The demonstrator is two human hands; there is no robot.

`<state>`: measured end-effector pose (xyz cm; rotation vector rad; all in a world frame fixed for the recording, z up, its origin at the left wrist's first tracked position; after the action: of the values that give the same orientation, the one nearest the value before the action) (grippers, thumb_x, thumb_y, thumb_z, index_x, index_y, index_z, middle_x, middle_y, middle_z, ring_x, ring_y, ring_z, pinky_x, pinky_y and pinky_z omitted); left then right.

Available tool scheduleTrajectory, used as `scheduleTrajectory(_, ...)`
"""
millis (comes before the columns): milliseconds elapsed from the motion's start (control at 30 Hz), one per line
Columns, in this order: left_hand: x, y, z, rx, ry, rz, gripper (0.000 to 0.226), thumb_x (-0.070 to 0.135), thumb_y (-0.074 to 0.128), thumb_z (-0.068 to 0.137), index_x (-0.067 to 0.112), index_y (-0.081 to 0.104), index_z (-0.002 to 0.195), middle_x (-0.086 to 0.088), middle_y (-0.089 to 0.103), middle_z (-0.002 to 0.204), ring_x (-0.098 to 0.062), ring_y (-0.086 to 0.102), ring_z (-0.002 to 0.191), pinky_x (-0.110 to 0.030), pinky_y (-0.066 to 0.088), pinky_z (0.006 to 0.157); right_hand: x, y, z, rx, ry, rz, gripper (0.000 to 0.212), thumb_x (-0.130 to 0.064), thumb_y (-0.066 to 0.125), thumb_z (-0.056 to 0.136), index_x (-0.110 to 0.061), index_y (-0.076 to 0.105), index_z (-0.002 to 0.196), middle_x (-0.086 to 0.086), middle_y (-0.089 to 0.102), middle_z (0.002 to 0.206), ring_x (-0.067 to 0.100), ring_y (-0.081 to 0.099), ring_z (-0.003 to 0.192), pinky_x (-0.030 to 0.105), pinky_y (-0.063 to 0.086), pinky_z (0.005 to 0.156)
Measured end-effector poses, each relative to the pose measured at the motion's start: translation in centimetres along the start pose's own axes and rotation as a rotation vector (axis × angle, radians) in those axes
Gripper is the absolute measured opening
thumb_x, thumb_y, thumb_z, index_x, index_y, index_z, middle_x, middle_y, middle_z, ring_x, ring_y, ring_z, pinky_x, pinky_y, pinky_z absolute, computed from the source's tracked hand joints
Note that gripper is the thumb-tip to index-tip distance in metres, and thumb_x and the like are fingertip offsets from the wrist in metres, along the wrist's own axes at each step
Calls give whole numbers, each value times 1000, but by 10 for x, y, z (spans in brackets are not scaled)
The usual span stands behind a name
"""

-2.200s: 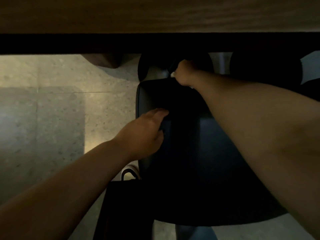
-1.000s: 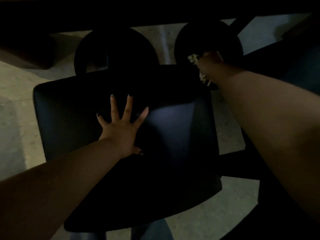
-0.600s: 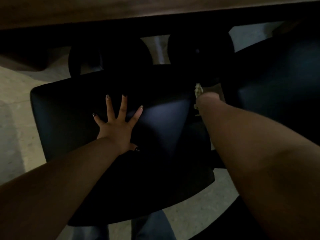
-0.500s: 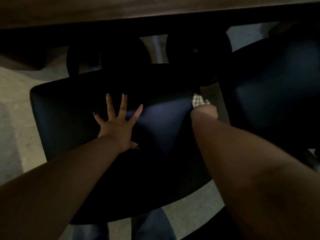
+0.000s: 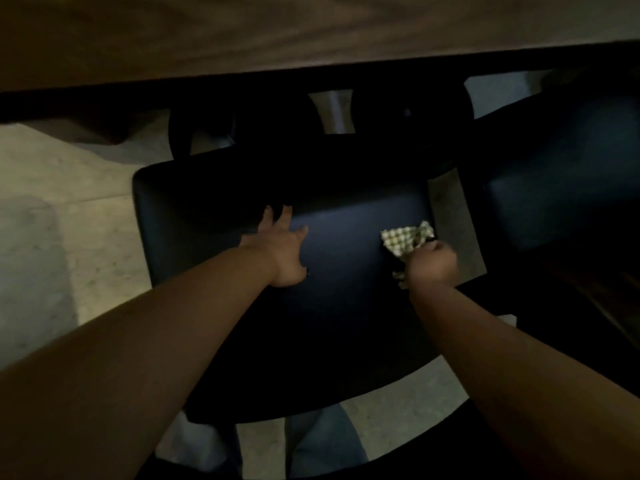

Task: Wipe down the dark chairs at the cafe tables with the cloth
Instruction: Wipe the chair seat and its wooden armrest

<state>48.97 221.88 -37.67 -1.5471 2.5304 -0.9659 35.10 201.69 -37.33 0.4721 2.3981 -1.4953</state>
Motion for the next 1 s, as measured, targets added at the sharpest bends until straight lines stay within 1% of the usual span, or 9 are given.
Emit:
scheduleTrajectory(67,-8,-1,-17,18,3,-247,76,46,60,90,24,23,153,-10,7,163,-30,14,148,-42,22,119,-14,4,-29,-152,-43,84,30,-12,37,98,-7,62,82,17,64,90,36,61,89,44,51,79)
scheduleTrajectory(133,-19,-3,-33,81,-51,-588,64,43,61,91,20,39,147,-6,38,153,-23,40,137,-34,33,113,-28,2,-63,-347,-26,261,34,-7,41,93,-13,57,64,8,62,70,25,60,71,31,49,61)
scheduleTrajectory(267,-31,-10,-72,24,-117,-1278,45,48,59,90,30,55,131,6,60,130,-13,56,117,-36,46,93,-52,-10,-125,-855,142,606,32,-19,39,100,-8,69,101,8,74,95,22,71,87,27,55,65)
scheduleTrajectory(400,-25,-35,-99,95,51,-1406,22,42,63,88,28,75,100,2,74,105,-14,64,106,-34,46,92,-60,-19,-167,-1166,330,871,47,-41,42,94,-8,64,119,14,67,118,25,66,106,35,54,82)
scheduleTrajectory(467,-18,-47,-107,141,126,-1391,23,32,67,87,19,76,103,-3,75,103,-13,69,99,-25,50,84,-61,-17,-179,-1226,319,930,42,-32,49,87,-6,67,114,15,68,115,25,67,100,34,56,83)
scheduleTrajectory(700,-22,-50,-111,275,147,-1259,11,8,71,83,17,74,88,-3,76,87,-6,68,77,-10,51,67,-65,-11,-168,-1166,186,799,39,-13,54,86,2,60,121,22,64,118,33,61,112,42,48,97)
scheduleTrajectory(800,-26,-55,-109,377,159,-1219,11,7,67,87,17,71,86,-6,71,89,-10,62,81,-10,48,67,-67,-15,-157,-913,-190,485,19,-11,55,92,-10,73,99,7,74,95,18,68,92,28,52,75)
scheduleTrajectory(900,-25,-58,-108,425,218,-1220,11,3,61,91,13,64,88,-8,69,98,-12,62,87,-16,49,78,-75,-21,-153,-570,-727,132,17,-11,56,93,-11,72,99,2,72,93,15,66,89,36,54,78)
scheduleTrajectory(1000,-25,-60,-107,409,253,-1184,11,6,61,91,16,57,93,-10,70,90,-13,64,79,-23,51,72,-78,-22,-151,-471,-854,136,18,-13,53,96,-12,69,103,-1,70,90,10,66,84,35,55,74)
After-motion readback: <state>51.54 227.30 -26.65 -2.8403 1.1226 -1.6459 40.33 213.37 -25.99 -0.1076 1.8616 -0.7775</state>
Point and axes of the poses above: each hand's wrist, its own z-axis towards the middle knuckle, its own y-axis out of the palm, x = y × z, the point moved 3 cm from there along z, towards the middle knuckle
